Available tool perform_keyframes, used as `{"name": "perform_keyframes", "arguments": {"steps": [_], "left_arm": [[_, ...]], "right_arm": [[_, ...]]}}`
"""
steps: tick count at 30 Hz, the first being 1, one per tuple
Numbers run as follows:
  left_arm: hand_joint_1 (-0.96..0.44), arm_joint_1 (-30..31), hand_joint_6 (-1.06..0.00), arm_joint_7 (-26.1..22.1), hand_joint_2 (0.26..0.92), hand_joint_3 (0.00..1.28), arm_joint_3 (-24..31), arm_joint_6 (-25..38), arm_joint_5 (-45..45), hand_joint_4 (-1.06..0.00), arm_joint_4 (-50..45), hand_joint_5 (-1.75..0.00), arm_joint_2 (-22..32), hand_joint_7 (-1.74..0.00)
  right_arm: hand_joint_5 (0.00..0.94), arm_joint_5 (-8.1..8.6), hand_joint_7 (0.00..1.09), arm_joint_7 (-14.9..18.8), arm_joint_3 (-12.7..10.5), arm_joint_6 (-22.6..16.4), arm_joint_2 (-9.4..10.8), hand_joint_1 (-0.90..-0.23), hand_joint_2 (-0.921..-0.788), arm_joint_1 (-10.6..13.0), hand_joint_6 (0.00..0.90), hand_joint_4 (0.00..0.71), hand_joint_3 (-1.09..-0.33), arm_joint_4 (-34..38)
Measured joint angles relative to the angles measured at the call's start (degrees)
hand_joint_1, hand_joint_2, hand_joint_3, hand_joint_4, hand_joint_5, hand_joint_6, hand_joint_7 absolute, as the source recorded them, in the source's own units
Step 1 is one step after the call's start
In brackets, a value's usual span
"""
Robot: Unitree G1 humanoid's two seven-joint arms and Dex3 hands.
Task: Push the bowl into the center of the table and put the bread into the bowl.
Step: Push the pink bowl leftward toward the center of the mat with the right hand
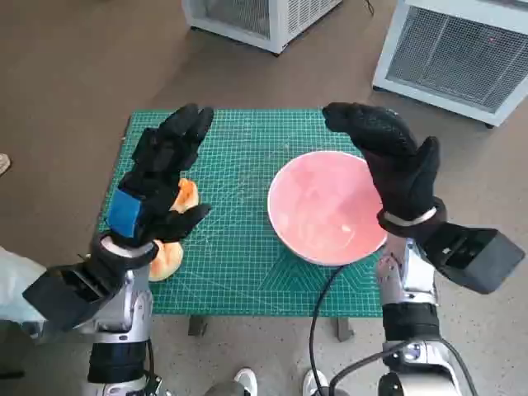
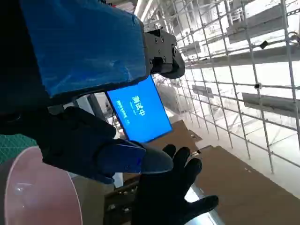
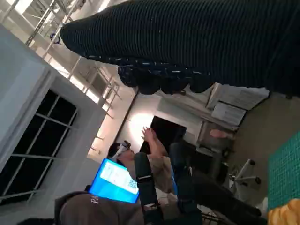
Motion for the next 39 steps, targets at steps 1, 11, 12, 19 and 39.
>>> {"name": "perform_keyframes", "arguments": {"steps": [1, 11, 12, 19, 39], "left_arm": [[-0.60, 0.00, -0.10, 0.00, 0.921, 0.25, 0.00, 0.00, 0.00, -0.23, 0.00, 0.00, 0.00, -0.46], [-0.60, -0.17, -0.11, 0.00, 0.921, 0.26, 0.01, -0.02, 0.09, -0.23, 0.02, 0.00, 0.09, -0.45], [-0.60, -0.24, -0.11, 0.00, 0.921, 0.26, 0.01, -0.02, 0.09, -0.23, 0.08, 0.00, 0.10, -0.45], [-0.60, -0.85, -0.11, -0.01, 0.921, 0.26, 0.01, -0.02, 0.10, -0.23, 0.36, 0.00, 0.17, -0.45], [-0.58, -1.35, -0.11, -0.14, 0.921, 0.26, 0.00, -0.03, 0.27, -0.23, 1.28, 0.00, 0.47, -0.45]], "right_arm": [[0.002, 0.00, 0.59, 0.00, 0.01, 0.04, 0.01, -0.704, -0.921, 0.06, -0.001, 0.163, -0.752, -0.05], [0.002, -0.01, 0.59, 0.00, 0.03, 0.33, 0.04, -0.698, -0.921, 0.55, -0.001, 0.163, -0.752, -0.25], [0.002, -0.01, 0.59, 0.00, 0.03, 0.33, 0.04, -0.698, -0.921, 0.55, -0.001, 0.163, -0.752, -0.25], [0.003, -0.07, 0.59, 0.00, 0.05, 0.33, 0.04, -0.697, -0.921, 0.60, -0.001, 0.164, -0.750, -0.25], [0.002, -0.22, 0.59, -0.01, 0.24, 0.36, 0.03, -0.693, -0.921, 0.90, -0.001, 0.163, -0.752, -1.21]]}}
